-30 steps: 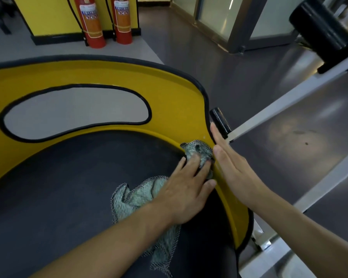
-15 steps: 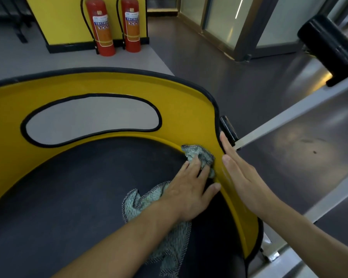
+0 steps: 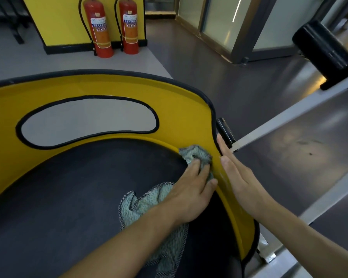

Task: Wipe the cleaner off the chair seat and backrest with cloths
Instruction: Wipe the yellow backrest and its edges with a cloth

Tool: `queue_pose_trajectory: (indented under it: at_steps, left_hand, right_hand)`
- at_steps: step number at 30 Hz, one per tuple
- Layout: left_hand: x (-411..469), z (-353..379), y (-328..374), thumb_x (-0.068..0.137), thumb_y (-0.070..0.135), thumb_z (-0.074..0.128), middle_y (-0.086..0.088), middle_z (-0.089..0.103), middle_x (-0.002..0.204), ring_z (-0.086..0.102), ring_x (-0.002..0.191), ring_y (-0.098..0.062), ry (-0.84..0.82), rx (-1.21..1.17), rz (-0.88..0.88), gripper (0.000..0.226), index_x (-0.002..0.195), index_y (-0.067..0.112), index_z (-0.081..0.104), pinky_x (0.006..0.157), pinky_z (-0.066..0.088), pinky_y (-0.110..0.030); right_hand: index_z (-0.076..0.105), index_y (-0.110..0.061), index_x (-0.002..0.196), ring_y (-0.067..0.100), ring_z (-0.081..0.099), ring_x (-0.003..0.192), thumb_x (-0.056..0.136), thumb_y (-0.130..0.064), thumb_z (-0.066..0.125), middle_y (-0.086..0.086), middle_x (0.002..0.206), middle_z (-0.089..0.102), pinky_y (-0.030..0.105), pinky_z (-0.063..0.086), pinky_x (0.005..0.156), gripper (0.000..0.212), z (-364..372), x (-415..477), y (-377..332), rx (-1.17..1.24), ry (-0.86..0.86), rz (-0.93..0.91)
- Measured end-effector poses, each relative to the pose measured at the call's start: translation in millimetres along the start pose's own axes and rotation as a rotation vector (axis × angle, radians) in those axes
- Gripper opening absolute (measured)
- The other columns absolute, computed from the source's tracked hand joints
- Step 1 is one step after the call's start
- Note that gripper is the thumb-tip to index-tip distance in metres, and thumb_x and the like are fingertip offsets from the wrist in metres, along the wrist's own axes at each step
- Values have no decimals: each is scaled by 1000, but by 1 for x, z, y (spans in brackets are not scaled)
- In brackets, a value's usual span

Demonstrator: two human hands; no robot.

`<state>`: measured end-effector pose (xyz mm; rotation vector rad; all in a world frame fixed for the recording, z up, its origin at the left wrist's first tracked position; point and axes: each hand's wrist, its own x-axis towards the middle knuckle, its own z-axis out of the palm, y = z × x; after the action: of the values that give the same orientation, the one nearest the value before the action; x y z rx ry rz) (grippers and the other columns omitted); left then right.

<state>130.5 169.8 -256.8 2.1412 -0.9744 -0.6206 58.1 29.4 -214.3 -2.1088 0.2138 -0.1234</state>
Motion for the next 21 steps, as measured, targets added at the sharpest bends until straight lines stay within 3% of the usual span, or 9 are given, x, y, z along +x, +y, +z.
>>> queue_pose_trajectory:
  at_steps: [3, 7, 10, 12, 13, 15, 17, 18, 21]
  left_hand:
    - [3, -23, 15, 109, 44, 27, -1, -12, 168, -13, 151, -6, 108, -4, 38, 63, 161, 13, 11, 122, -4, -24]
    - [9, -42, 23, 110, 39, 27, 1, -19, 167, -20, 147, 2, 206, 16, 87, 61, 161, 14, 6, 121, -8, -21]
    - [12, -31, 17, 109, 32, 33, 2, -12, 168, -11, 153, -7, 268, 25, 127, 59, 161, 16, 12, 126, 1, -29]
    - [5, -10, 14, 107, 28, 36, 9, -9, 167, -7, 151, -2, 184, -32, 74, 59, 161, 20, 13, 120, -3, -15]
    - [-3, 2, 13, 107, 27, 37, 13, -1, 165, 0, 149, -1, 113, -41, 44, 58, 161, 22, 16, 118, -1, -12]
    - [-14, 17, 12, 104, 23, 39, 12, 28, 147, 27, 135, -5, 25, -12, 56, 52, 155, 17, 31, 120, 21, -25]
    - [-15, 18, 12, 103, 20, 39, 7, 33, 128, 33, 122, -8, 12, -27, 51, 47, 149, 12, 36, 112, 31, -30]
    - [-14, 13, 16, 103, 19, 38, 5, 31, 137, 31, 128, -9, 11, -51, 53, 50, 152, 14, 33, 113, 28, -25]
    - [-10, -4, 26, 106, 20, 34, 20, -9, 165, 0, 149, 1, 85, -106, 83, 59, 161, 22, 15, 112, 9, -13]
  right_hand:
    - [16, -45, 156, -20, 16, 141, 102, -56, 25, -51, 147, 19, -1, 14, 108, 56, 0, 0, -2, 32, -2, -1]
    - [18, -48, 156, -20, 18, 141, 107, -51, 23, -50, 147, 23, 7, 14, 114, 49, 0, -3, -3, 29, 4, 11]
    - [21, -50, 155, -15, 24, 142, 108, -49, 22, -38, 153, 29, 23, 17, 122, 47, 0, -2, -1, 68, 14, 52]
    - [26, -46, 155, -12, 26, 143, 109, -44, 23, -37, 152, 33, 27, 19, 123, 45, -1, -1, 1, 102, 29, 40]
    - [27, -46, 154, -12, 26, 142, 110, -44, 23, -39, 150, 33, 28, 19, 123, 45, -1, -1, 1, 98, 34, 37]
    - [27, -52, 153, -15, 25, 141, 108, -48, 20, -42, 150, 31, 27, 18, 123, 45, -1, 0, 0, 76, 42, 56]
    - [26, -57, 151, -16, 28, 139, 108, -49, 18, -41, 149, 33, 22, 19, 121, 44, -2, 0, -1, 63, 34, 74]
    - [26, -57, 150, -18, 31, 136, 110, -47, 18, -43, 145, 36, 17, 23, 116, 43, -2, 0, -1, 67, 32, 79]
    - [32, -52, 150, -21, 38, 129, 111, -34, 21, -42, 134, 43, 1, 28, 101, 44, -2, 1, 0, 98, 52, 67]
